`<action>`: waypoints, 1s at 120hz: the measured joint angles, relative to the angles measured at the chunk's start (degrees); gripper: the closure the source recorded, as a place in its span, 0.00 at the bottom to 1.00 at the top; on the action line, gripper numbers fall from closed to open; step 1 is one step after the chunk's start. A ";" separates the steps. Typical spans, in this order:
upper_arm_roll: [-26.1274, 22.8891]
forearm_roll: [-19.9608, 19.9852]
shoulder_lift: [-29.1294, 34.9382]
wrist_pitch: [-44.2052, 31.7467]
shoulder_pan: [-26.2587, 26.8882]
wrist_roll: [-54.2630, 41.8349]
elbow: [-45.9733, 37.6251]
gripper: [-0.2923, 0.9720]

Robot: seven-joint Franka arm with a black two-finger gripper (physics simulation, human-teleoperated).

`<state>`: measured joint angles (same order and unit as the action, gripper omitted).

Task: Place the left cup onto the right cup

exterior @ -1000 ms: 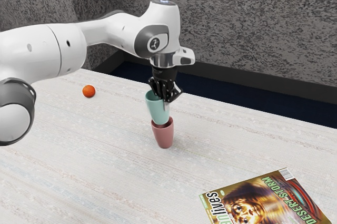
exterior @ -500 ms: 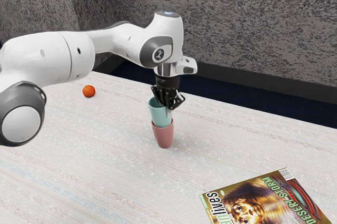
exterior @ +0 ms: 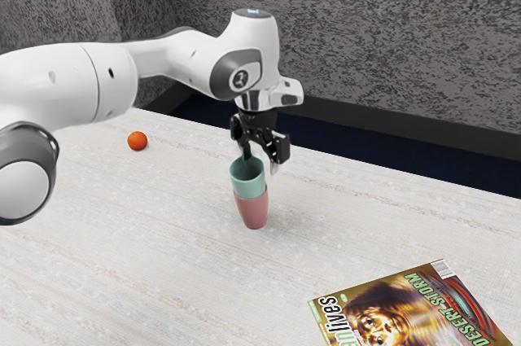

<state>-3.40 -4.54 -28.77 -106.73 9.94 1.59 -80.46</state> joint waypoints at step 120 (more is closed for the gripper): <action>3.66 1.80 20.21 9.15 -5.08 -6.00 -5.69 0.23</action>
<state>0.27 -2.75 -8.56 -97.58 4.86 -4.41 -86.16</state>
